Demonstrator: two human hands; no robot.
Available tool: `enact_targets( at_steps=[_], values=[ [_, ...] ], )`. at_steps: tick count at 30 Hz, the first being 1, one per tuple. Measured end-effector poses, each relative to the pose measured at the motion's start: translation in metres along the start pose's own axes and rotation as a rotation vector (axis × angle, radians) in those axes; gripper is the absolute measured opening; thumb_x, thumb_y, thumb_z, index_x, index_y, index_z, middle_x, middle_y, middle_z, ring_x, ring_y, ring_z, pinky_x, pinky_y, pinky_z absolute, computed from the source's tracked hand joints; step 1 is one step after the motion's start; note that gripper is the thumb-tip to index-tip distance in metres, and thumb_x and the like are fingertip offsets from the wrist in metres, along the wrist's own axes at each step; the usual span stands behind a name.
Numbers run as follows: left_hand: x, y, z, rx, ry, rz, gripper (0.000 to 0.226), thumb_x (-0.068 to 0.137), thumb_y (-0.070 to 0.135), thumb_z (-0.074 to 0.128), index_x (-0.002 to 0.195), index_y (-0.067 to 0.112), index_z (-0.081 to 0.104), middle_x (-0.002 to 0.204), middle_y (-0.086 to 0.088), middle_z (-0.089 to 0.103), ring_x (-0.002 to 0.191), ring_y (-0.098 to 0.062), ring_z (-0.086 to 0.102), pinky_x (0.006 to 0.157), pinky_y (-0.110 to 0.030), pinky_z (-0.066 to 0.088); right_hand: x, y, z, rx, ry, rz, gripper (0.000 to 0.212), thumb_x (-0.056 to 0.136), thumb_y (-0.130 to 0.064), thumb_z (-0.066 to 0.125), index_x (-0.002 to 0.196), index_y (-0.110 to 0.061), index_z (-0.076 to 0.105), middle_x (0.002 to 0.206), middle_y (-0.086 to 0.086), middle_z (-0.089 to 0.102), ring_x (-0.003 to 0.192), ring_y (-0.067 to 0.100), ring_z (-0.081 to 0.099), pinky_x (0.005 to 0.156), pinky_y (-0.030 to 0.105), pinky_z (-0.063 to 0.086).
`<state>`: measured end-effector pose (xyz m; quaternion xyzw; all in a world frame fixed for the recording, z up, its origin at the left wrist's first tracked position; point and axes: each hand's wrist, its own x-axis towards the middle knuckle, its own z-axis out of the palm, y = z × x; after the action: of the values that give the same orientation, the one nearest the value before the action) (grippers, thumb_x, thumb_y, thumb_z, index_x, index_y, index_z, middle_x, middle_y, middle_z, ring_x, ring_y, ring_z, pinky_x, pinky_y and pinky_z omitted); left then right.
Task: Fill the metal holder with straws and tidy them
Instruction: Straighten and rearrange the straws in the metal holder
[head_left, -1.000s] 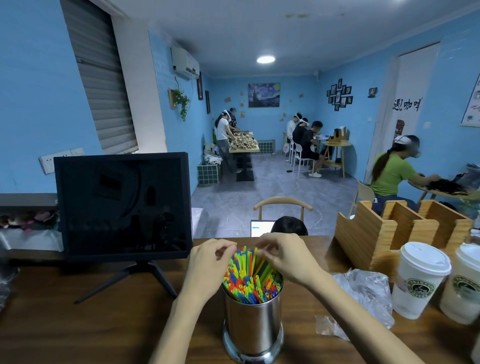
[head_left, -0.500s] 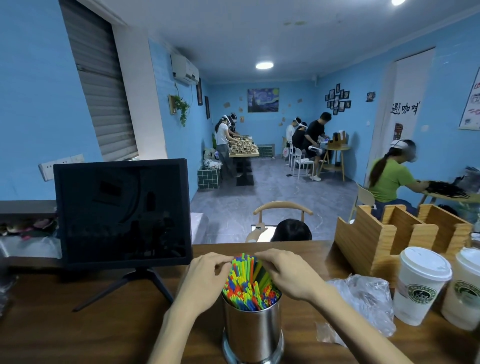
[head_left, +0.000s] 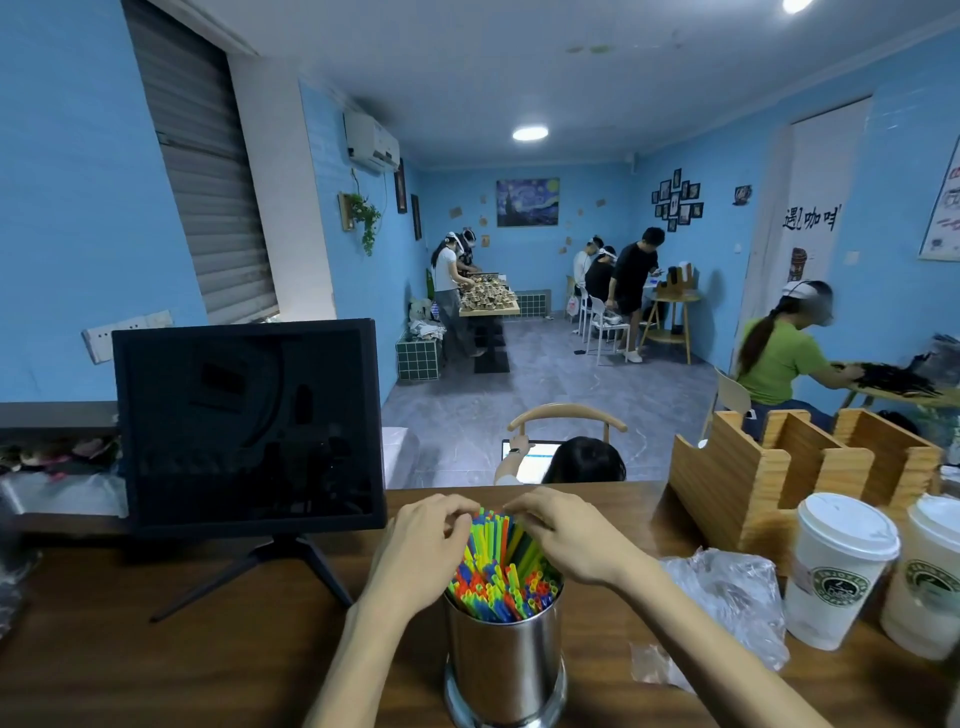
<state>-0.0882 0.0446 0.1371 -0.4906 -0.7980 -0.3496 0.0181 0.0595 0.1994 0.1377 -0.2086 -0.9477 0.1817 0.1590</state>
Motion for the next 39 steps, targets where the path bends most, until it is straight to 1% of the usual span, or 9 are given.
enact_targets(
  at_steps=[4,10,14,16,20,26,29,35,39],
  values=[
    [0.002,0.000,0.003,0.023,-0.052,0.017,0.032,0.105,0.039,0.048,0.133,0.036,0.062,0.123,0.018,0.061,0.103,0.000,0.057,0.077,-0.013,0.049,0.004,-0.005,0.001,0.021,0.030,-0.046,0.035,0.105,-0.022,0.047,0.136,-0.025,0.062,0.135,-0.002,0.061,0.124,0.017,0.057,0.103,0.031,0.046],
    [0.008,0.003,-0.001,0.098,-0.031,0.022,0.026,0.099,0.046,0.054,0.112,0.037,0.074,0.108,0.019,0.066,0.101,-0.004,0.057,0.082,-0.029,0.054,0.006,-0.007,0.005,0.022,0.023,-0.064,0.032,0.104,-0.026,0.051,0.132,-0.025,0.065,0.134,-0.003,0.062,0.123,0.016,0.057,0.101,0.031,0.046],
    [0.013,0.012,-0.005,0.197,-0.014,0.039,0.020,0.094,0.050,0.061,0.101,0.039,0.076,0.100,0.013,0.067,0.092,-0.003,0.055,0.073,-0.024,0.048,0.005,-0.006,0.006,0.041,0.047,-0.064,0.031,0.103,-0.025,0.052,0.130,-0.025,0.067,0.131,-0.004,0.064,0.122,0.015,0.058,0.100,0.032,0.047],
    [0.015,0.018,-0.009,0.227,-0.030,0.070,0.017,0.094,0.046,0.062,0.097,0.036,0.076,0.095,0.013,0.068,0.089,-0.002,0.055,0.070,-0.023,0.044,0.005,-0.005,0.007,0.053,0.061,-0.059,0.030,0.102,-0.025,0.053,0.128,-0.026,0.068,0.130,-0.005,0.065,0.120,0.014,0.060,0.100,0.033,0.048],
    [0.022,0.025,-0.016,0.234,-0.111,0.091,0.014,0.093,0.034,0.065,0.101,0.033,0.076,0.093,0.015,0.073,0.083,-0.002,0.063,0.070,-0.020,0.049,0.003,-0.002,0.007,0.059,0.070,-0.047,0.029,0.102,-0.031,0.054,0.127,-0.030,0.068,0.126,-0.006,0.066,0.117,0.013,0.060,0.098,0.034,0.049],
    [0.036,0.031,-0.027,0.231,-0.272,0.027,0.008,0.078,0.028,0.075,0.084,0.031,0.078,0.077,0.013,0.072,0.077,-0.005,0.068,0.075,-0.035,0.062,0.002,-0.002,0.007,0.071,0.079,-0.045,0.027,0.102,-0.031,0.054,0.125,-0.029,0.069,0.124,-0.009,0.066,0.114,0.010,0.060,0.097,0.032,0.049],
    [0.038,0.032,-0.031,0.205,-0.272,0.035,0.004,0.077,0.024,0.079,0.078,0.028,0.079,0.069,0.012,0.071,0.070,-0.003,0.068,0.072,-0.033,0.062,0.002,-0.003,0.006,0.077,0.082,-0.054,0.027,0.102,-0.031,0.054,0.125,-0.028,0.069,0.124,-0.009,0.066,0.113,0.010,0.060,0.096,0.032,0.049],
    [0.037,0.028,-0.042,0.038,-0.184,0.047,0.005,0.078,0.024,0.080,0.077,0.028,0.080,0.070,0.011,0.073,0.071,-0.001,0.068,0.068,-0.022,0.058,-0.001,-0.001,0.002,0.113,0.105,-0.051,0.027,0.102,-0.032,0.056,0.126,-0.029,0.068,0.127,-0.010,0.066,0.115,0.008,0.060,0.099,0.029,0.049],
    [0.039,0.033,-0.054,-0.048,-0.095,0.100,0.012,0.080,0.018,0.079,0.080,0.030,0.079,0.071,0.015,0.072,0.071,0.005,0.066,0.068,-0.014,0.051,-0.001,-0.003,0.001,0.221,0.129,-0.066,0.027,0.102,-0.032,0.059,0.127,-0.029,0.068,0.125,-0.013,0.065,0.113,0.001,0.059,0.094,0.015,0.046]
  ],
)
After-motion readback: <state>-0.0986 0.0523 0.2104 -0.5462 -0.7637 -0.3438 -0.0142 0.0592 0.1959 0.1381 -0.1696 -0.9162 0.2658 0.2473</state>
